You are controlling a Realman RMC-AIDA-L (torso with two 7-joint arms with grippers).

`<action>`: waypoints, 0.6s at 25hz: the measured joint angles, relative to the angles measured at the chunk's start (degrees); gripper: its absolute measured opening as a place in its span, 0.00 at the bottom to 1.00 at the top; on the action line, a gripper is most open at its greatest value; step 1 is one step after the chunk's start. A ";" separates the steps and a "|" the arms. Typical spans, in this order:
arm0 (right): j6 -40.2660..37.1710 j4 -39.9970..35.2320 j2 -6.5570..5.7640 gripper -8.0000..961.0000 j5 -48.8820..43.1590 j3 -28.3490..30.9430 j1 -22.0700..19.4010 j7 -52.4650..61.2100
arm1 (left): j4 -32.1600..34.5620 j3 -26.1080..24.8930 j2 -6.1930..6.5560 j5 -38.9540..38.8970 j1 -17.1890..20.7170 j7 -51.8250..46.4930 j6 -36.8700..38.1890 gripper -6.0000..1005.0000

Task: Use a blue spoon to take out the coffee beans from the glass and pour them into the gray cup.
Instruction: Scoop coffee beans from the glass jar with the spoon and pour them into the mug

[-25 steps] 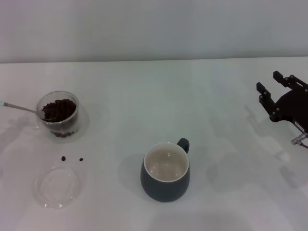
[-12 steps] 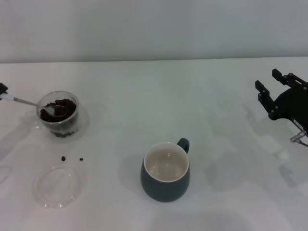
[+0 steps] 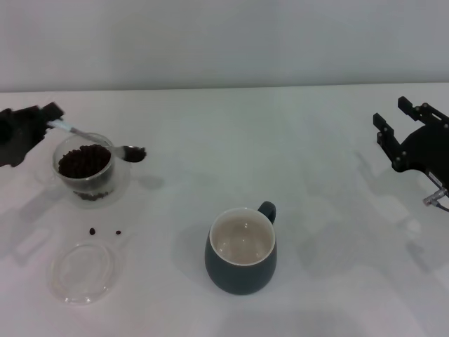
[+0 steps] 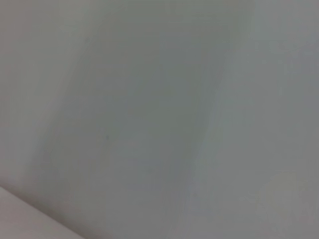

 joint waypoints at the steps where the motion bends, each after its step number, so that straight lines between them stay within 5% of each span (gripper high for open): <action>1: -0.02 -0.26 0.01 0.49 0.08 0.00 -0.10 0.01 | -0.31 0.07 -0.06 0.59 -0.75 -0.04 0.00 0.14; 15: 0.34 -2.27 0.01 0.49 0.37 0.13 0.06 0.13 | -1.54 3.95 -1.76 2.11 -6.37 -1.01 -0.30 0.13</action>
